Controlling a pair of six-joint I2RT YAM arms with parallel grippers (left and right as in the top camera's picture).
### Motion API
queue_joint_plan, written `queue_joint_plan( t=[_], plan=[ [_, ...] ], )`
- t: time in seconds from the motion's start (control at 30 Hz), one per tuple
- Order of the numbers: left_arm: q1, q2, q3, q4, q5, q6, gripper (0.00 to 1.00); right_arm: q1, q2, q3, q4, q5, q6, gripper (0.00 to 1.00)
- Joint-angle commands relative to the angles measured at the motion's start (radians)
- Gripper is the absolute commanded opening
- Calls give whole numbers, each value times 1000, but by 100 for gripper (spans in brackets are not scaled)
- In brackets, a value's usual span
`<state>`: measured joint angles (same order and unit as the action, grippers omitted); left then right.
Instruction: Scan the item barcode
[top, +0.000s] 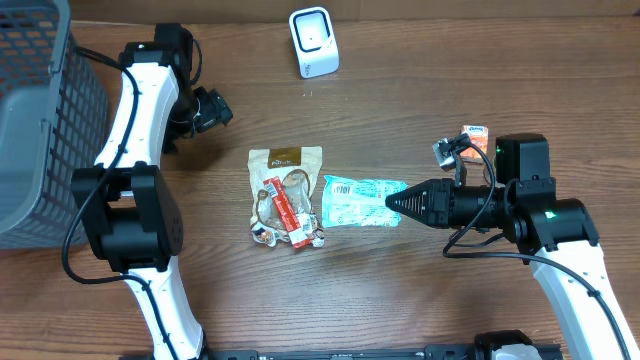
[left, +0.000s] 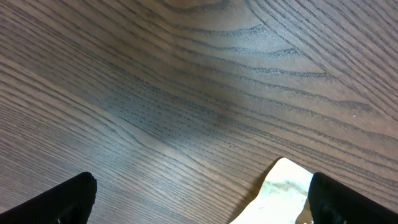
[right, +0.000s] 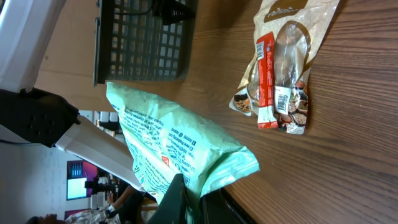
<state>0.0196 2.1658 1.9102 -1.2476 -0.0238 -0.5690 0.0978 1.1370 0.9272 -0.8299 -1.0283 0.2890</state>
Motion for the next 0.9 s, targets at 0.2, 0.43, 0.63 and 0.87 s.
queue_joint_plan(
  t=[0.2, 0.43, 0.63, 0.87],
  plan=[
    [-7, -15, 16, 0, -10, 12, 100, -6, -7, 3, 9, 8, 3, 4],
    [-7, -15, 16, 0, -10, 12, 100, -6, -7, 3, 9, 52, 3, 4],
    [-7, -15, 16, 0, -10, 12, 100, -6, -7, 3, 10, 52, 3, 4],
    [-7, -15, 16, 0, -10, 12, 100, -6, -7, 3, 12, 100, 3, 4]
  ],
)
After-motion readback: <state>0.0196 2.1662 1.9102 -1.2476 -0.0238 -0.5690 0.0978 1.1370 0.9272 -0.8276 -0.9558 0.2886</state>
